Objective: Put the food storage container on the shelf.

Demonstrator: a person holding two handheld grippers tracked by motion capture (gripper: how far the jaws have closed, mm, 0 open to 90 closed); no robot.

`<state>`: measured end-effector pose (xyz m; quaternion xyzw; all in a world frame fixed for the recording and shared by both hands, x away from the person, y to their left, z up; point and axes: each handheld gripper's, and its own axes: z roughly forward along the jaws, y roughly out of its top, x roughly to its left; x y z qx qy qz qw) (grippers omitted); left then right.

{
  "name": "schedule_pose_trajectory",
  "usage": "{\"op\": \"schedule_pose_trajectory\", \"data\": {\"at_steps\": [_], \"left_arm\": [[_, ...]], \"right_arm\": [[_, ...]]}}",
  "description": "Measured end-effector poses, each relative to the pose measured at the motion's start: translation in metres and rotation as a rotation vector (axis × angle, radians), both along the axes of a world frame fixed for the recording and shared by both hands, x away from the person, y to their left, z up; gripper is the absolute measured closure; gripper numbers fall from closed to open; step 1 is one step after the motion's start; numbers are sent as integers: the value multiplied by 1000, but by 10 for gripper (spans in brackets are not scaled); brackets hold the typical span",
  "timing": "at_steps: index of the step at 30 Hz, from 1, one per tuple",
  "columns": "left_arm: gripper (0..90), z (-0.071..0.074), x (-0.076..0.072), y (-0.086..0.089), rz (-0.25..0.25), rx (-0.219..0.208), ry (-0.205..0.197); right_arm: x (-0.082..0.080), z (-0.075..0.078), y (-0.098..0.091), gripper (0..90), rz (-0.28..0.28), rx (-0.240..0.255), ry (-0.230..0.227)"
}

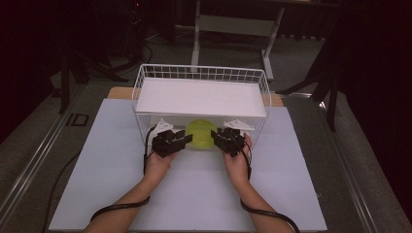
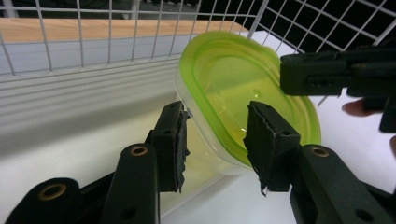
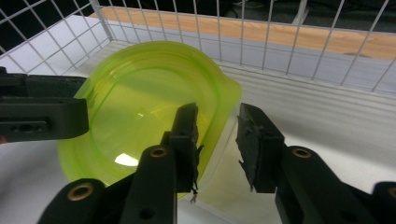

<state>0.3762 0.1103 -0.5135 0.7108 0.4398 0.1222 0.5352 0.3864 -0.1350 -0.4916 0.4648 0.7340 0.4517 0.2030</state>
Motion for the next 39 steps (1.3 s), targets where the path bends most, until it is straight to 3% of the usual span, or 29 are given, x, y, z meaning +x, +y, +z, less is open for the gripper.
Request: {"op": "schedule_pose_trajectory", "data": {"at_steps": [7,13,15,16,17,19,22,24,25,26,29,33,39], "left_arm": [[448,0,4,1,19,4,1],[368,2,3,6,20,-43,0],[324,2,3,8,12,-54,-3],[324,3,0,9,-26,-77,-20],[252,3,-1,10,-38,-72,-24],[231,4,-6,11,-43,-52,-42],[151,6,-12,13,-56,-59,-54],[144,7,-18,17,-61,-70,-72],[31,9,-23,20,-83,-79,-66],[16,9,-23,20,-83,-79,-66],[16,10,-34,26,-90,-89,-59],[16,10,-51,31,-89,4,-121],[16,7,-61,41,-54,-22,-153]], "right_arm": [[3,-4,0,562,-20,17,0],[-2,0,2,533,-10,20,-17],[-3,0,3,531,-5,17,-22],[-5,1,3,531,-6,18,-29],[-8,3,2,526,1,26,-34],[-14,5,1,533,3,41,-36],[-20,6,2,548,17,41,-37],[-29,6,4,597,32,17,-47],[-36,4,4,715,32,-7,-45],[-36,4,4,715,32,-7,-45],[-41,0,5,896,41,-25,-26],[-42,-9,8,899,52,-31,4],[-38,-23,19,900,63,-33,49]]}}
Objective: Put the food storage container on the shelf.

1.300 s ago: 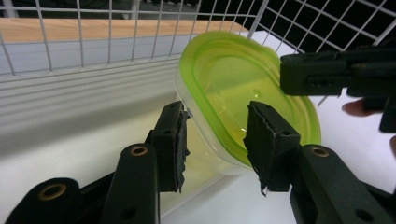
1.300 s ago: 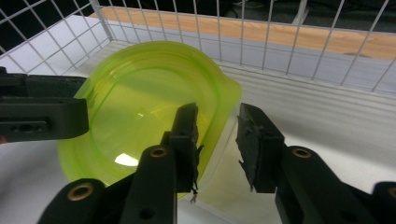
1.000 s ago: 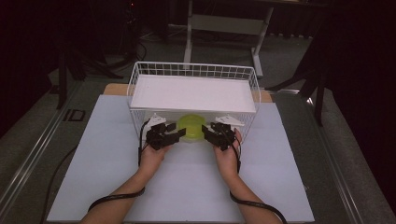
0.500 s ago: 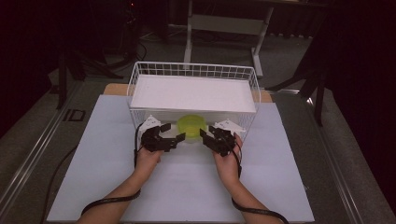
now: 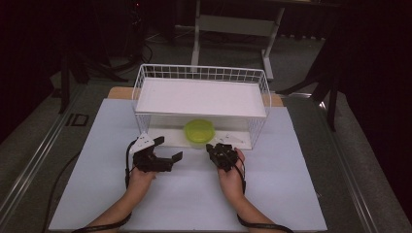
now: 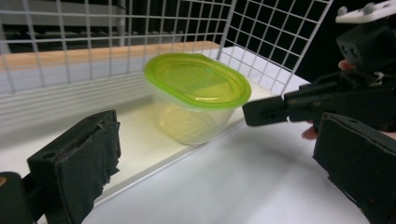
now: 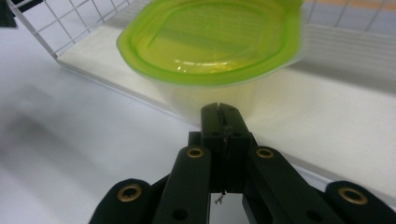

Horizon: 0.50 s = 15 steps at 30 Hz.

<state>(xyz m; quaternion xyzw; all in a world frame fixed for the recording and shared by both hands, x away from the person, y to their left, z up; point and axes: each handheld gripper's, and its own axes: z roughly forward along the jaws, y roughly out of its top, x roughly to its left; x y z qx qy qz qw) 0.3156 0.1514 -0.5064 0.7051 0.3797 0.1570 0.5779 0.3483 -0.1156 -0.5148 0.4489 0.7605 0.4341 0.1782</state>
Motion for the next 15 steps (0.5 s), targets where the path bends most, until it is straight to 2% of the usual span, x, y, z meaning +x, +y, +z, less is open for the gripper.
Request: {"op": "schedule_pose_trajectory", "data": {"at_steps": [2,5,11,15], "left_arm": [[16,-1,0,1,2,-14,1],[16,-2,0,2,3,-13,0],[16,0,-1,2,11,-2,-17],[16,0,-1,2,-1,4,-9]], "right_arm": [[1,-2,4,900,3,-1,11],[5,-5,12,900,7,1,13],[14,-6,22,900,0,14,14],[19,-6,25,900,-17,32,21]]}}
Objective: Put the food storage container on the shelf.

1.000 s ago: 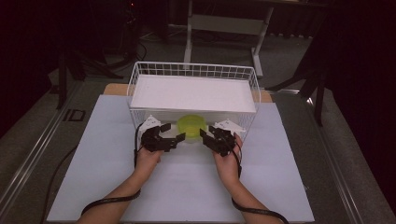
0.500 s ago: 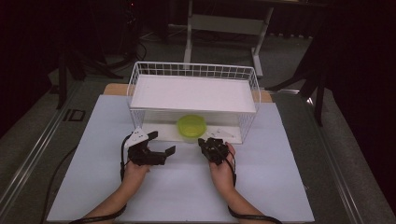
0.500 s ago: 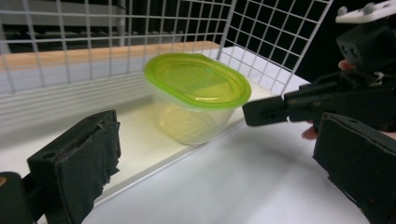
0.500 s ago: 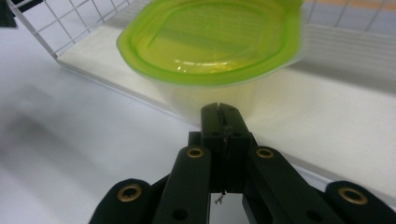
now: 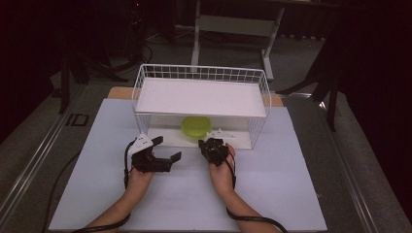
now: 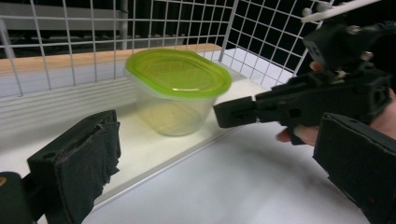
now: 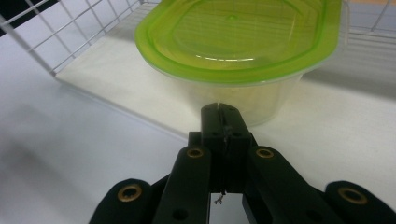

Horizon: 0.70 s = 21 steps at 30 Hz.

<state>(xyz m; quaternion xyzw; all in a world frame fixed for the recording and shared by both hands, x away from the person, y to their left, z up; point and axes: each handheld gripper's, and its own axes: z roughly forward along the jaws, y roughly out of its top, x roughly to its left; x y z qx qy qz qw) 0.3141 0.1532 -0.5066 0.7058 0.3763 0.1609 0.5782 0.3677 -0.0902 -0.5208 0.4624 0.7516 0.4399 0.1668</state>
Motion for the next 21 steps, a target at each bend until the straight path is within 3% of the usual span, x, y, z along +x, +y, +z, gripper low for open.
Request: {"op": "schedule_pose_trajectory", "data": {"at_steps": [15,21], "left_arm": [[16,1,-1,-1,-15,4,-2],[16,1,-1,0,-27,-3,9]], "right_arm": [[20,1,15,898,-8,13,19],[11,4,9,888,14,6,10]]}}
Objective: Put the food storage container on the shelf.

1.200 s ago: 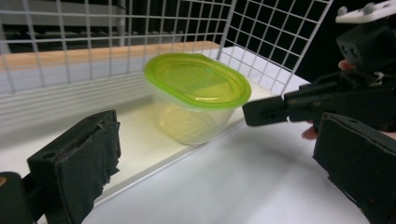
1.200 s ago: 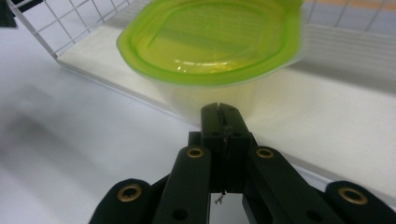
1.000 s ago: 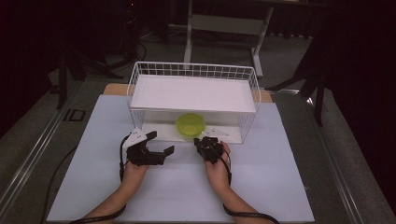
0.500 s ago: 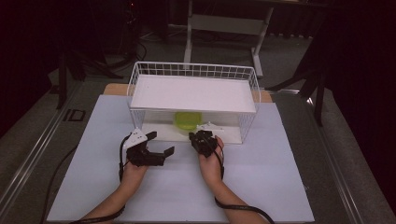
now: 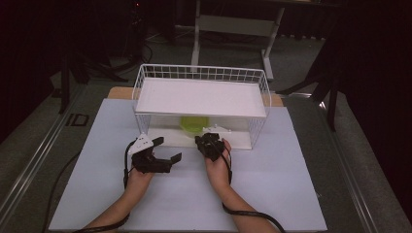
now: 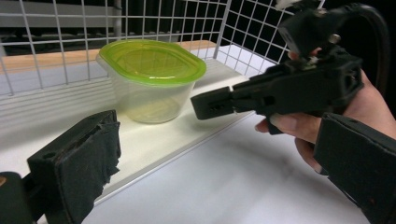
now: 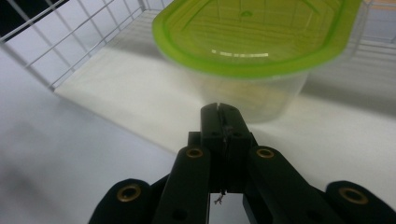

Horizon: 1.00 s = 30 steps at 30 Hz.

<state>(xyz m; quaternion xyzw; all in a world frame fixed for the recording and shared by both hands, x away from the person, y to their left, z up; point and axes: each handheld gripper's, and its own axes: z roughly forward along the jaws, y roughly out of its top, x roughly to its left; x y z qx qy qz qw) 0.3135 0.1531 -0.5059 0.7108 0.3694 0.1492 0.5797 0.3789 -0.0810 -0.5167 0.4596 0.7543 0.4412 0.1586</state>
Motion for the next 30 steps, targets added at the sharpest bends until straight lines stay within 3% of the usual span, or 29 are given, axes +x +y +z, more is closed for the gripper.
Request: {"op": "schedule_pose_trajectory", "data": {"at_steps": [3,5,9,12,16,17,22,30], "left_arm": [[16,1,-1,-2,-28,-23,7],[16,3,-2,-4,-53,-14,-3],[16,7,-6,-9,-82,-4,-6],[15,10,-8,-11,-94,7,-10],[15,12,-12,-15,-121,8,-13],[16,13,-13,-15,-127,8,-12],[16,14,-16,-15,-143,23,-12],[15,20,-24,-6,-165,22,-9]], "right_arm": [[-10,3,-7,858,12,7,7],[-18,5,-11,835,28,8,1],[-30,11,-18,732,63,-34,-34],[-34,15,-23,562,74,-24,-49],[-37,18,-30,346,88,27,-54],[-40,18,-33,240,113,33,-64],[-46,18,-39,169,128,35,-89],[-58,27,-55,165,139,39,-118]]}}
